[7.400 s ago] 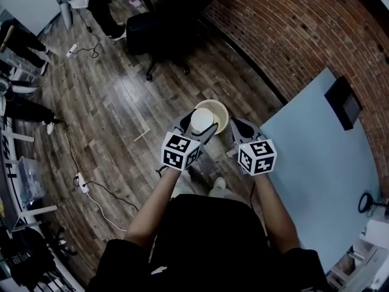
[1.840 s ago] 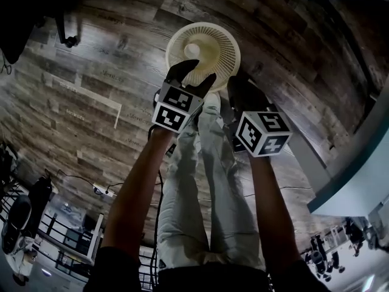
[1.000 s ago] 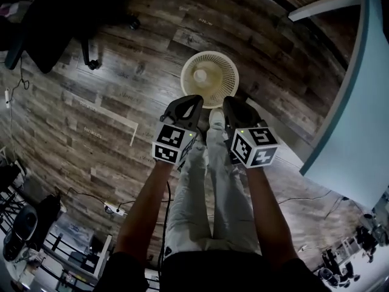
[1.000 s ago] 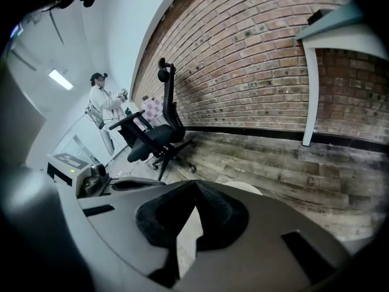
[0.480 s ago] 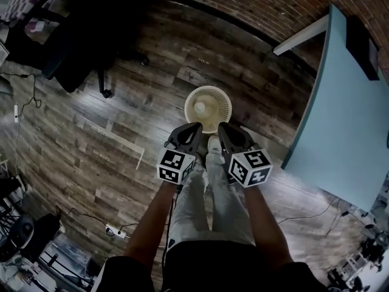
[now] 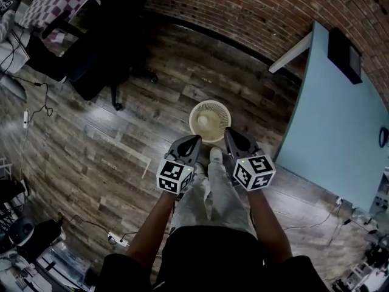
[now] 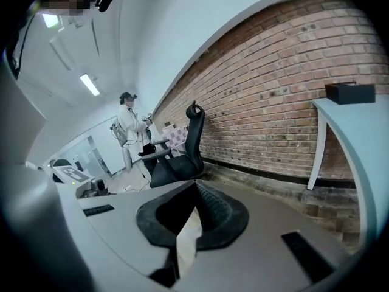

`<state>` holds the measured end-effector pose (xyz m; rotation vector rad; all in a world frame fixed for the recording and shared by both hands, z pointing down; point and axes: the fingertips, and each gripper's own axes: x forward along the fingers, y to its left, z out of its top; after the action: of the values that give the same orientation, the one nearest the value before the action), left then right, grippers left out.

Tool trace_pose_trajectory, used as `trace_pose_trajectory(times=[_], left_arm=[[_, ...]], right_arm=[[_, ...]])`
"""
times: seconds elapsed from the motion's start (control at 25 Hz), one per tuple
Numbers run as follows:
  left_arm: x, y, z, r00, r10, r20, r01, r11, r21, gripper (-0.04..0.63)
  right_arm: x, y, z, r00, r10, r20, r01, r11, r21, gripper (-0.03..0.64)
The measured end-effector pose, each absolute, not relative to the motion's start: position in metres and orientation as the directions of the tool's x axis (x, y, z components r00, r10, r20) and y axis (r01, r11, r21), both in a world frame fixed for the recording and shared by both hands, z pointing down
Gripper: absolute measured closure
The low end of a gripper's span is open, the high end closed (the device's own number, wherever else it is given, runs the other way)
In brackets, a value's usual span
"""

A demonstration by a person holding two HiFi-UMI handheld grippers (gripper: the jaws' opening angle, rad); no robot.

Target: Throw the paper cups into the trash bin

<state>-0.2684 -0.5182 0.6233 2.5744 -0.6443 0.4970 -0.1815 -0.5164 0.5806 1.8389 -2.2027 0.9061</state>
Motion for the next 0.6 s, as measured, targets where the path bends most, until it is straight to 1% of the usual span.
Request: trace_pose_trajectory(times=[0.2,0.6], left_arm=[[-0.267,-0.512,0.589,0.837,-0.385,0.389,-0.507,-0.812,0.288,0.586],[-0.259,-0.496,0.536,0.867,-0.387,0.315,-0.468,-0.85,0.243,0.586]], right_arm=[[-0.187,-0.511,0.559,-0.254,-0.861,0.441,-0.936,0.103,-0.337,0.612],[-0.192,-0.5,0.52,-0.261,-0.876,0.405,-0.944,0.143,-0.298,0.612]])
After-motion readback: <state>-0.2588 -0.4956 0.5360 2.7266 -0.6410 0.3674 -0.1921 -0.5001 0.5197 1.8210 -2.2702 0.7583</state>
